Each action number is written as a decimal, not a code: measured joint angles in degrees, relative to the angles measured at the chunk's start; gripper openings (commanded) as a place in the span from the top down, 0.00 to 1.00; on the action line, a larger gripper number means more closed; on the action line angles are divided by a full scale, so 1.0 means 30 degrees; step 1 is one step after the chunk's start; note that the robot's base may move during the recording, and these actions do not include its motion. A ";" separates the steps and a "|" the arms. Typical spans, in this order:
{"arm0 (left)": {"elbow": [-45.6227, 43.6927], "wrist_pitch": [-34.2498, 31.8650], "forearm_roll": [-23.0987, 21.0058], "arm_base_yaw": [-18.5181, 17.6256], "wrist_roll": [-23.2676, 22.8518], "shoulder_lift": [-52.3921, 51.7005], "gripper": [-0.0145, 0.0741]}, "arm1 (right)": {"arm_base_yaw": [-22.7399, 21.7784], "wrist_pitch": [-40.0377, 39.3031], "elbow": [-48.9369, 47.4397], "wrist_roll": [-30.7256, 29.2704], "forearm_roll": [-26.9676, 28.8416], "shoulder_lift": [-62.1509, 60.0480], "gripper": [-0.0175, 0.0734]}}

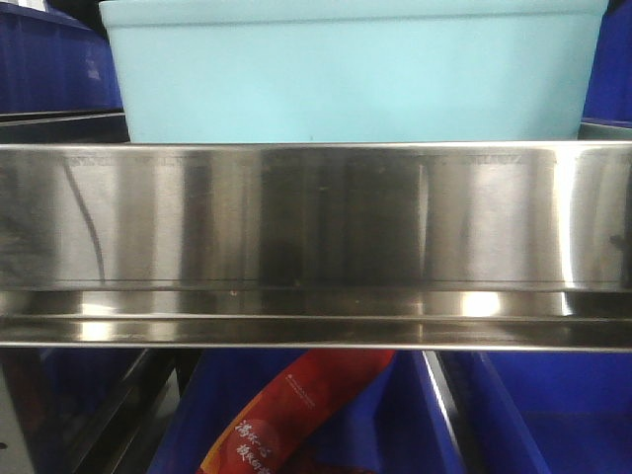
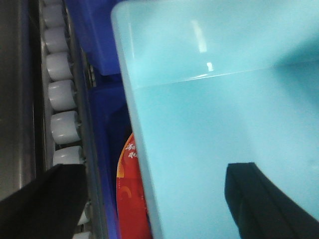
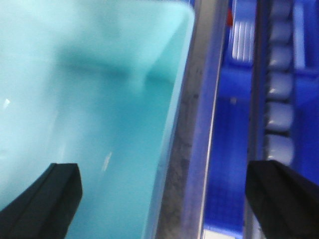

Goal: Fetch blue bin and place on conveyor start
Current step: 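Close both grippers on opposite walls of the light teal bin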

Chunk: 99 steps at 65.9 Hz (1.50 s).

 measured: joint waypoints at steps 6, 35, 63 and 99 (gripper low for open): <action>0.0000 0.0000 0.0000 0.0000 0.0000 0.0364 0.31 | 0.0000 0.0000 0.0000 0.0000 0.0120 0.0710 0.21; -0.0042 0.1116 0.0000 0.0040 -0.0183 0.0522 0.96 | 0.0076 0.0244 -0.0040 -0.0175 0.0999 0.1665 0.97; -0.0042 0.1482 -0.0142 0.0072 -0.0222 -0.0934 0.96 | 0.0149 0.0560 -0.0040 -0.0175 0.1074 -0.0098 0.97; -0.0042 0.3985 -0.0295 -0.1433 -0.0549 -0.6142 0.96 | 0.0149 0.1412 -0.0040 0.0343 0.0771 -0.6332 0.97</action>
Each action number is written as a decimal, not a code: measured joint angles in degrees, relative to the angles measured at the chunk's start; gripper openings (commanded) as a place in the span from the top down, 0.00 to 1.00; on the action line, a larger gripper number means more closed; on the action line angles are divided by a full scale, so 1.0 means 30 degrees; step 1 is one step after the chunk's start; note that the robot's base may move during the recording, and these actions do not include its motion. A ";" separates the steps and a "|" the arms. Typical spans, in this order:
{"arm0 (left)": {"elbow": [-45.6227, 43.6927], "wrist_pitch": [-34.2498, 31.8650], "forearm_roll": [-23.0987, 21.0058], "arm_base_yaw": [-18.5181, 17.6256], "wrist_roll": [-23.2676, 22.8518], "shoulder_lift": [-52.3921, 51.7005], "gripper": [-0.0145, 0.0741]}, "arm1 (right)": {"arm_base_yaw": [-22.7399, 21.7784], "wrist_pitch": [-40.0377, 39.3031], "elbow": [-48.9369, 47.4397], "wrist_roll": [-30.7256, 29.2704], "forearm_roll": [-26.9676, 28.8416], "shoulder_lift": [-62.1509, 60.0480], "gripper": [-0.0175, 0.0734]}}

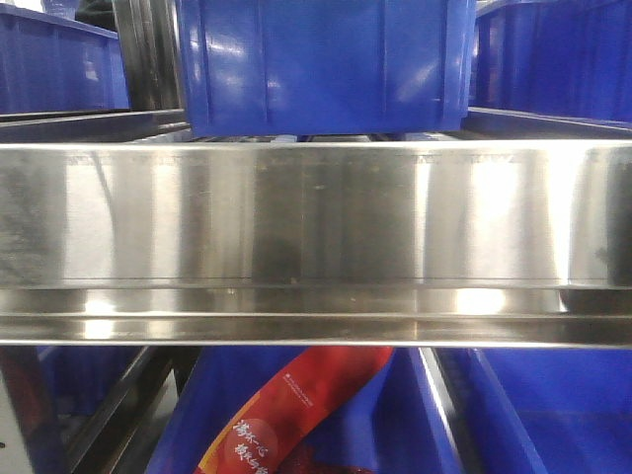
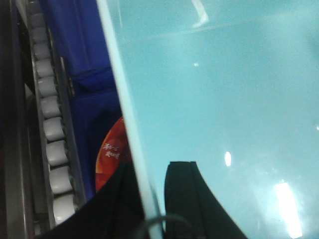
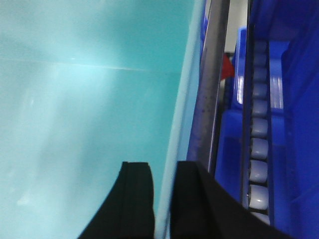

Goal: Fetch blue bin and place on conveyor start
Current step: 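Close both grippers on opposite walls of the light teal bin, then lift the teal bin with both grippers and pull it off the shelf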

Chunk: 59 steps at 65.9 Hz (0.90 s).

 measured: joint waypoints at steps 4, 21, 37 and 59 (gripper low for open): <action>0.0000 0.0136 -0.0028 0.0000 0.0000 -0.0327 0.96 | 0.0013 0.0000 0.0000 0.0000 0.0100 -0.0188 0.97; 0.0000 0.0394 0.0008 0.0000 -0.0037 -0.0494 0.96 | 0.0013 0.0000 0.0000 0.0000 0.0224 0.0022 0.97; 0.0000 0.0410 0.0044 0.0000 -0.0071 -0.0494 0.96 | 0.0013 0.0000 0.0000 0.0000 0.0238 0.0038 0.97; 0.0000 0.0410 0.0044 0.0000 -0.0071 -0.0494 0.96 | 0.0013 0.0000 0.0000 0.0000 0.0238 0.0038 0.97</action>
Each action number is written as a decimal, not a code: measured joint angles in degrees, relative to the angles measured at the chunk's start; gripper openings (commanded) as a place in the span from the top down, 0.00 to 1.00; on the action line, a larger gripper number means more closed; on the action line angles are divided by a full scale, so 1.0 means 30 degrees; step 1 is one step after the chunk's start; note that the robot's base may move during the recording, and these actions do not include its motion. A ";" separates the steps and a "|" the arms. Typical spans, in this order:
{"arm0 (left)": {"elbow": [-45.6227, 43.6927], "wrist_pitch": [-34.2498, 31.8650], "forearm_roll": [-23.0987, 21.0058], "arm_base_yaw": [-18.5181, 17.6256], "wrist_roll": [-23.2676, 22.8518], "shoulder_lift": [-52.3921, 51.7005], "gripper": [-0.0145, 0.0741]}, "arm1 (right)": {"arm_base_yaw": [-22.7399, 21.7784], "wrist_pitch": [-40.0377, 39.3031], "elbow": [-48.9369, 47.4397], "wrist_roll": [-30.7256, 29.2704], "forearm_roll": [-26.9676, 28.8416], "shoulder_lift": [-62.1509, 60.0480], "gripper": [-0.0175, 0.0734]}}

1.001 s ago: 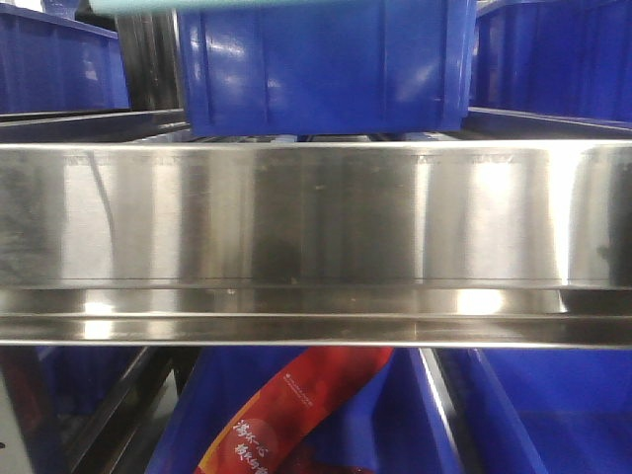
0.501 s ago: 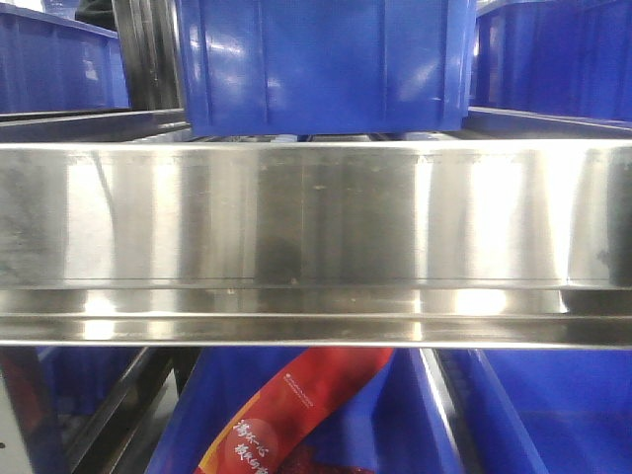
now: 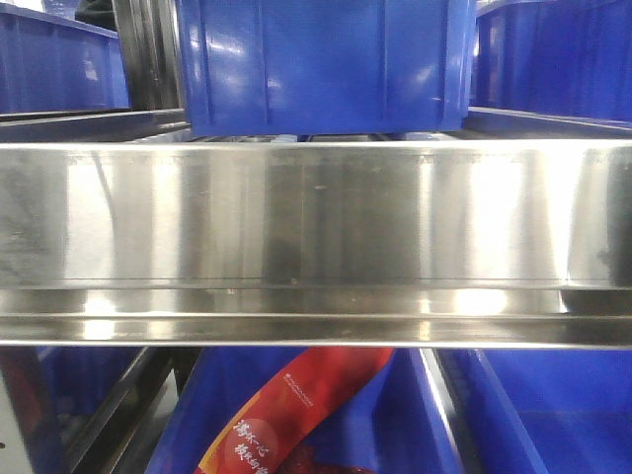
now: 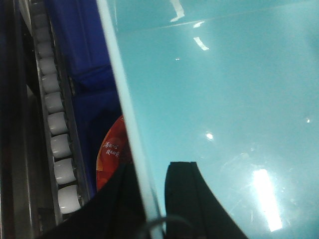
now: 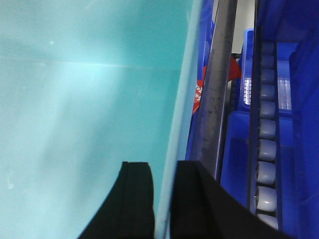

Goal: Fetch blue bin and place on conveyor start
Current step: 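Lift the teal bin with both grippers and pull it off the shelf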

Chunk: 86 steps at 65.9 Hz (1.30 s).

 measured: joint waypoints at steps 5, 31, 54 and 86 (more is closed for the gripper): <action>0.0000 0.0000 0.0000 0.0000 0.0000 0.0000 0.96 | 0.0000 0.0000 0.0000 0.0000 0.0000 0.0000 0.97; 0.0000 0.0000 0.0000 0.0000 -0.0004 0.0000 0.96 | 0.0000 0.0000 0.0000 0.0000 0.0000 0.0000 0.97; 0.0000 0.0000 0.0000 0.0000 -0.0004 0.0000 0.96 | 0.0000 0.0000 0.0000 0.0000 0.0000 0.0000 0.97; 0.0000 0.0000 0.0000 0.0000 -0.0004 0.0000 0.96 | 0.0000 0.0000 0.0000 0.0000 0.0031 0.0000 0.97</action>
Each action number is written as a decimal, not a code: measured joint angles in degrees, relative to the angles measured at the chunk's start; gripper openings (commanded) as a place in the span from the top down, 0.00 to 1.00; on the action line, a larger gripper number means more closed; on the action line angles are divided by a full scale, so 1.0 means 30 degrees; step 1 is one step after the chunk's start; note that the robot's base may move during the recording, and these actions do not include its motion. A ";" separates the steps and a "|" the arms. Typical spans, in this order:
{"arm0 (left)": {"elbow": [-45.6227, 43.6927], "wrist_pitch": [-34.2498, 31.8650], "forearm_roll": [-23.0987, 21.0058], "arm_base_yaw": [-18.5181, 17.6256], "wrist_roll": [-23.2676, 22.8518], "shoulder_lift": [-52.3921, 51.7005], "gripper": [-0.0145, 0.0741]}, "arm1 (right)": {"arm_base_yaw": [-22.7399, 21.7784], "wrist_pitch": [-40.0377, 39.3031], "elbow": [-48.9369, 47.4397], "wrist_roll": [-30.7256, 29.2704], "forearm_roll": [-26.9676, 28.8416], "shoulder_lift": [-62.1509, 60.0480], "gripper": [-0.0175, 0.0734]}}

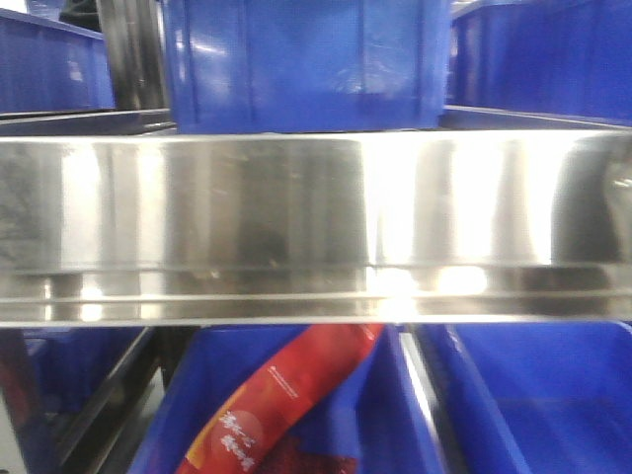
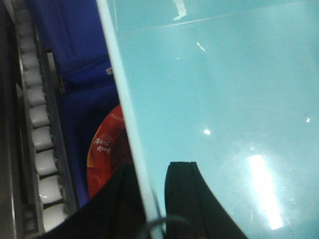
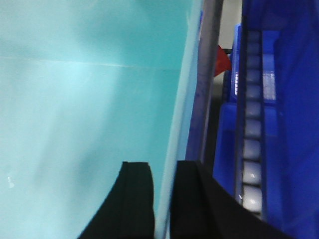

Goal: Fetch blue bin and place on conveyor start
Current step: 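Lift the teal bin with both grippers and pull it off the shelf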

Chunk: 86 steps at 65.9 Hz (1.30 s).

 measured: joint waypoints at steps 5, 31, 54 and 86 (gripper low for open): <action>0.0000 0.0000 0.0000 0.0000 0.0000 0.0000 0.96 | 0.0000 0.0000 0.0000 0.0000 0.0000 0.0000 0.97; 0.0000 0.0000 0.0000 0.0000 0.0000 0.0000 0.96 | 0.0000 0.0000 0.0000 0.0000 0.0000 0.0000 0.97; 0.0000 0.0047 0.0074 0.0000 0.0000 -0.0033 0.96 | 0.0079 -0.0035 0.0000 0.0000 0.0000 0.0000 0.97; 0.0000 0.0077 0.0074 0.0000 0.0000 -0.0033 0.96 | 0.0079 -0.0035 0.0000 0.0000 0.0000 0.0000 0.97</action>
